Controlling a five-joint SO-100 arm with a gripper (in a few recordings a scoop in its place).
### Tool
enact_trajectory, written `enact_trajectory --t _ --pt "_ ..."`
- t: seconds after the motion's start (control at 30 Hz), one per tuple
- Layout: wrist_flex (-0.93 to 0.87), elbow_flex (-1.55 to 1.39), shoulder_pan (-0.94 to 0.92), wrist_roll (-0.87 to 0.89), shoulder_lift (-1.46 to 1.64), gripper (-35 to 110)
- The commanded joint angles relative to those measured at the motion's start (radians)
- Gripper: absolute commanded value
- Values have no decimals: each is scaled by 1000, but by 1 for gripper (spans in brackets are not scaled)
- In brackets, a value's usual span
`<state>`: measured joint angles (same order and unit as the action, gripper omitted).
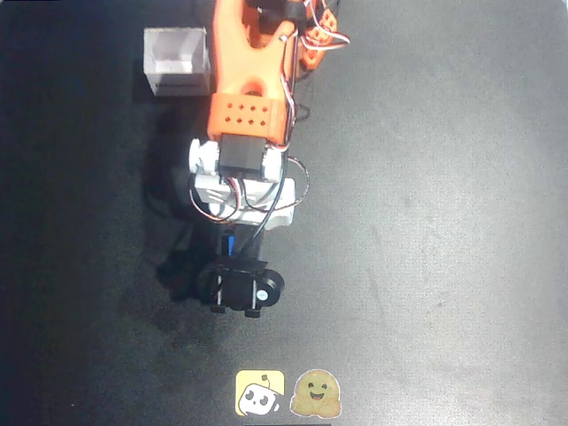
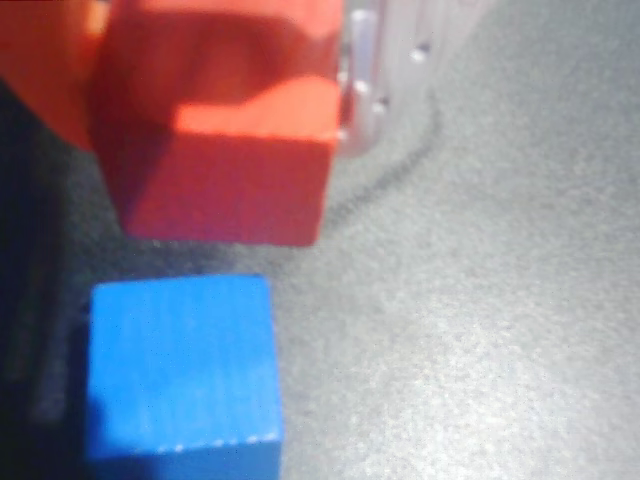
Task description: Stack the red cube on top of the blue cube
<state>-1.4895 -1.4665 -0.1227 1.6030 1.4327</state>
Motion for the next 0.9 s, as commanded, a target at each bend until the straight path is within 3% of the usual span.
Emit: enact_trajectory --t 0.0,0.87 --pt "11 31 -12 9 35 0" --pt "44 236 2 -32 -186 0"
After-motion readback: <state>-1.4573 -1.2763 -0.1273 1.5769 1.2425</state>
